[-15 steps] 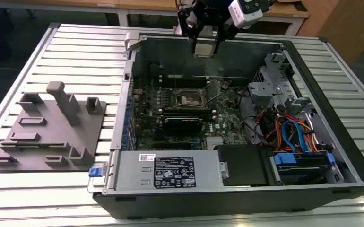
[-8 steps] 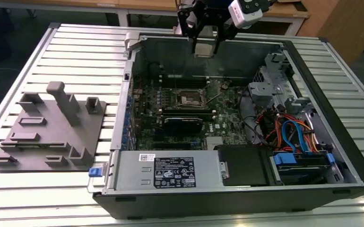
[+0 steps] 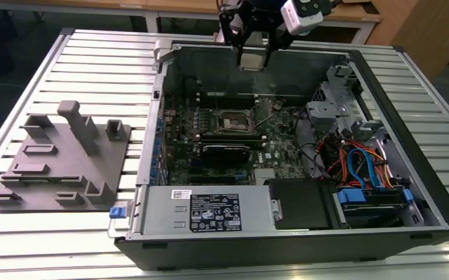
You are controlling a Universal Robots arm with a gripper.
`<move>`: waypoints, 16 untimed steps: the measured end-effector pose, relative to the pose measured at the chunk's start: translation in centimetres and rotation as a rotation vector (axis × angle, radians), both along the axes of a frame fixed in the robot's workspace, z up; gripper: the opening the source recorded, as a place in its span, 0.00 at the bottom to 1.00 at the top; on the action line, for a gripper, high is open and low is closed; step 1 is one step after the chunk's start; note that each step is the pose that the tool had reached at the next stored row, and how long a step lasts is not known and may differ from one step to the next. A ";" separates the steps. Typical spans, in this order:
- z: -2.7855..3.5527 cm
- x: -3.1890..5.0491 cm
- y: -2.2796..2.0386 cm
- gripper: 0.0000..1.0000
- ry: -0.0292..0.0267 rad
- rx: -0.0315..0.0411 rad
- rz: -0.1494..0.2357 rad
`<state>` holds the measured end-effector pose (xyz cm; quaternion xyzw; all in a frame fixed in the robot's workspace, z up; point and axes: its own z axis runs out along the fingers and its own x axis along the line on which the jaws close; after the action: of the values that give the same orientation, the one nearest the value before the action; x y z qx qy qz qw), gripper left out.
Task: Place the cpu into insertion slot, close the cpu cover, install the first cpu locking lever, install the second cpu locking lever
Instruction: 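Place the cpu into insertion slot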
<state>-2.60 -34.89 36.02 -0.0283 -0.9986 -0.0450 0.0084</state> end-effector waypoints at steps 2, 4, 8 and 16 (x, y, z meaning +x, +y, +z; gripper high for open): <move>-0.01 0.00 0.00 0.54 0.0000 0.0000 -0.029; -0.02 0.00 0.00 0.54 0.0001 0.0000 -0.047; -0.01 0.00 0.00 0.54 0.0000 0.0000 -0.050; -0.01 0.00 0.00 0.54 0.0000 0.0000 -0.057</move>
<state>-2.60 -34.89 36.00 -0.0569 -0.9973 -0.0452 0.0071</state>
